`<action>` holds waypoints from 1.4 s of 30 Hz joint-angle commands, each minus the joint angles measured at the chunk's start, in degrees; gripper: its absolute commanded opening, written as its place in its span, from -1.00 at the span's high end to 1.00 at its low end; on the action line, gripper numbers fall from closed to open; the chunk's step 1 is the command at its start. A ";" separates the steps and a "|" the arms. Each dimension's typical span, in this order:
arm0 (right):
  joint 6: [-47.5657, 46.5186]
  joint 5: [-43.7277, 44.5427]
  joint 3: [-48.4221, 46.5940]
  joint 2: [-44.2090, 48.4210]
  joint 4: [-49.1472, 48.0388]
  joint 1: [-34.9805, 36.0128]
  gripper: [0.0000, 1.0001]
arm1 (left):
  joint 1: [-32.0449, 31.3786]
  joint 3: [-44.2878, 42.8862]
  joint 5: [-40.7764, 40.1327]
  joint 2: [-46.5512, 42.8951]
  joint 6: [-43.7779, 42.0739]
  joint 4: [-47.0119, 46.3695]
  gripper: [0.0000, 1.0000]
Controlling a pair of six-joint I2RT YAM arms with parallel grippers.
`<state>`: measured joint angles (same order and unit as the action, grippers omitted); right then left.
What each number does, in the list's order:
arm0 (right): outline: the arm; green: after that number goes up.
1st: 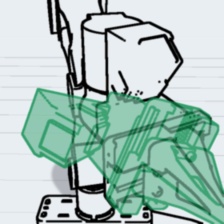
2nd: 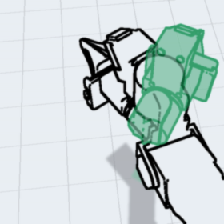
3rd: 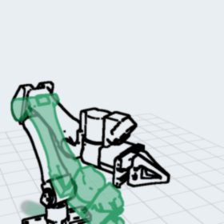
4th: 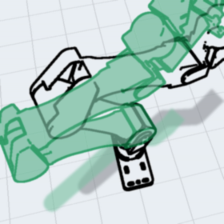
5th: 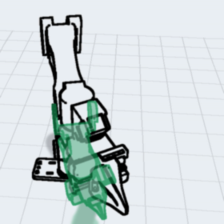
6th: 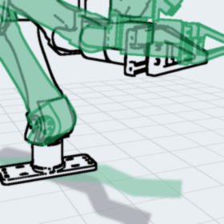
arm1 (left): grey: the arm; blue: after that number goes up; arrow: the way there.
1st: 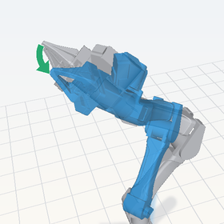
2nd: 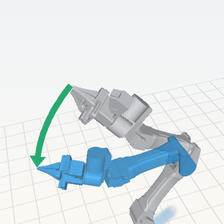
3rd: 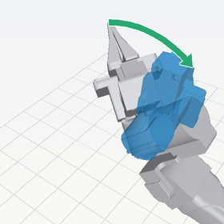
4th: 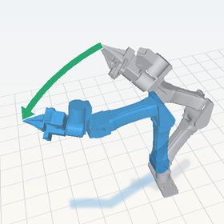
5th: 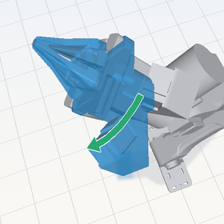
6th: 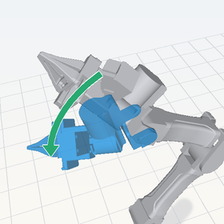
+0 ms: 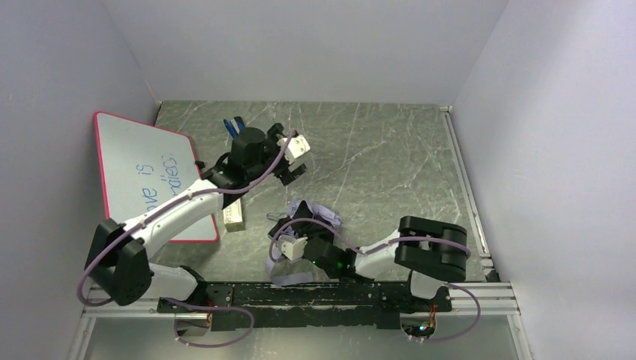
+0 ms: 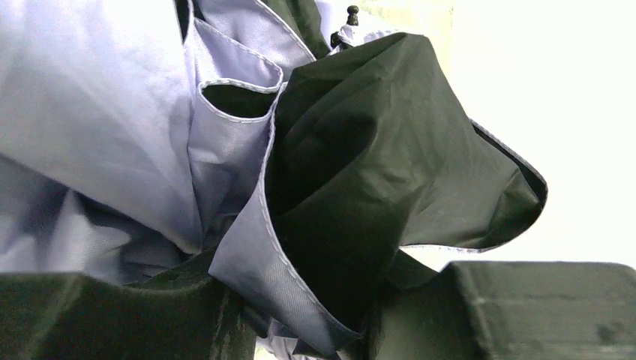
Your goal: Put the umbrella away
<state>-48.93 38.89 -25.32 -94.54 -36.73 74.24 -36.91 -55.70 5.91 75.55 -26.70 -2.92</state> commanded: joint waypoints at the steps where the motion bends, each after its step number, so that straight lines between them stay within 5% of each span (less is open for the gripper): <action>1: 0.37 5.05 3.17 -4.94 6.35 3.67 0.68 | 0.02 -5.21 18.19 6.05 -7.73 11.72 -0.94; 7: 1.55 6.11 2.74 -6.64 6.16 6.61 0.69 | -0.01 -12.98 33.72 17.03 -16.48 29.07 -0.94; 15: 2.06 6.13 2.46 -6.24 6.97 7.40 0.70 | -0.22 -18.64 39.57 27.18 -21.07 39.36 -0.94; 34: 2.13 6.71 1.94 -5.49 8.14 7.76 0.72 | -6.60 -14.96 26.66 35.86 -21.53 43.00 -0.94; 42: 2.86 7.37 1.94 -4.08 8.52 7.93 0.72 | -8.74 -16.05 23.55 40.42 -20.69 43.13 -0.58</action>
<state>-49.98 48.56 -25.41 -98.28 -36.34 81.65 -43.64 -72.75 35.46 110.98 -46.59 37.06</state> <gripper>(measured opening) 0.352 0.835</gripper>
